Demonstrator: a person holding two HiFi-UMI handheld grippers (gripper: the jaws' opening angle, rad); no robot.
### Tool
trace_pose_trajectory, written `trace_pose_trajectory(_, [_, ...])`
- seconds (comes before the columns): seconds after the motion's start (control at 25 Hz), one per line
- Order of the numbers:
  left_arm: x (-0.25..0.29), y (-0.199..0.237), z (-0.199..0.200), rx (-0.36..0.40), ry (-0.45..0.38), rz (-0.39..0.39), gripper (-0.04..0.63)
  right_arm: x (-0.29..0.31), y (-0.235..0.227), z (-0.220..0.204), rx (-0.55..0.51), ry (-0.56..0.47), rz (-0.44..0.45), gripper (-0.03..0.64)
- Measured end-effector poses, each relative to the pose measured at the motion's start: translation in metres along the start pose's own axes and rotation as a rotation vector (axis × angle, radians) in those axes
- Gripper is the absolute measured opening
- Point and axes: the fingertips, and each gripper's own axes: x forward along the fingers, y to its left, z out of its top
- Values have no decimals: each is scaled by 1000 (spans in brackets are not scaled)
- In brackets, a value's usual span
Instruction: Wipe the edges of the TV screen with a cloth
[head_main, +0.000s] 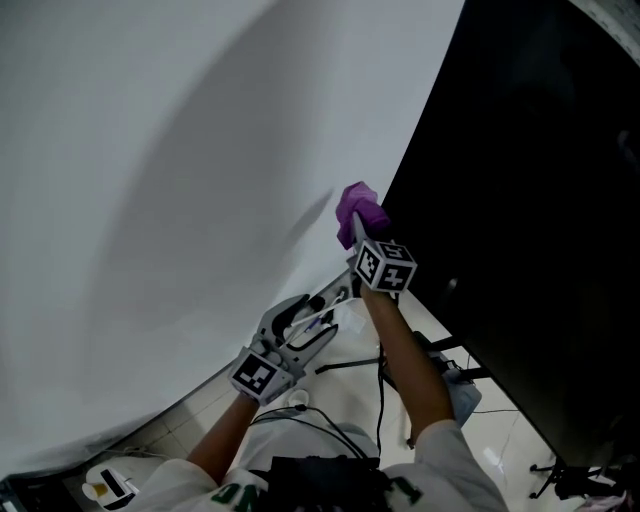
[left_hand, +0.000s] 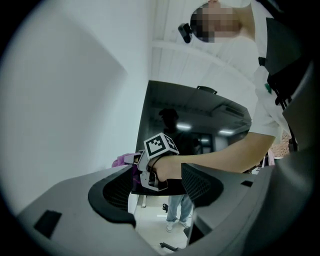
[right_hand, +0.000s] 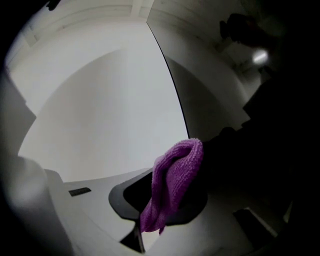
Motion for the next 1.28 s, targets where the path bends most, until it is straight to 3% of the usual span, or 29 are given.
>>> trace_pose_trajectory(0.64, [2, -13, 54, 55, -84, -38, 282, -28, 39, 208, -131, -272, 13, 69])
trace_pose_trajectory(0.88, [-8, -8, 53, 41, -73, -38, 282, -42, 50, 302, -199, -378, -12, 69])
trace_pose_trajectory(1.0, [-5, -5, 57, 35, -80, -34, 282, -48, 59, 345, -283, -405, -31, 67])
trace_pose_trajectory(1.28, [9, -23, 52, 39, -43, -107, 282, -64, 77, 426, -357, -457, -81, 67])
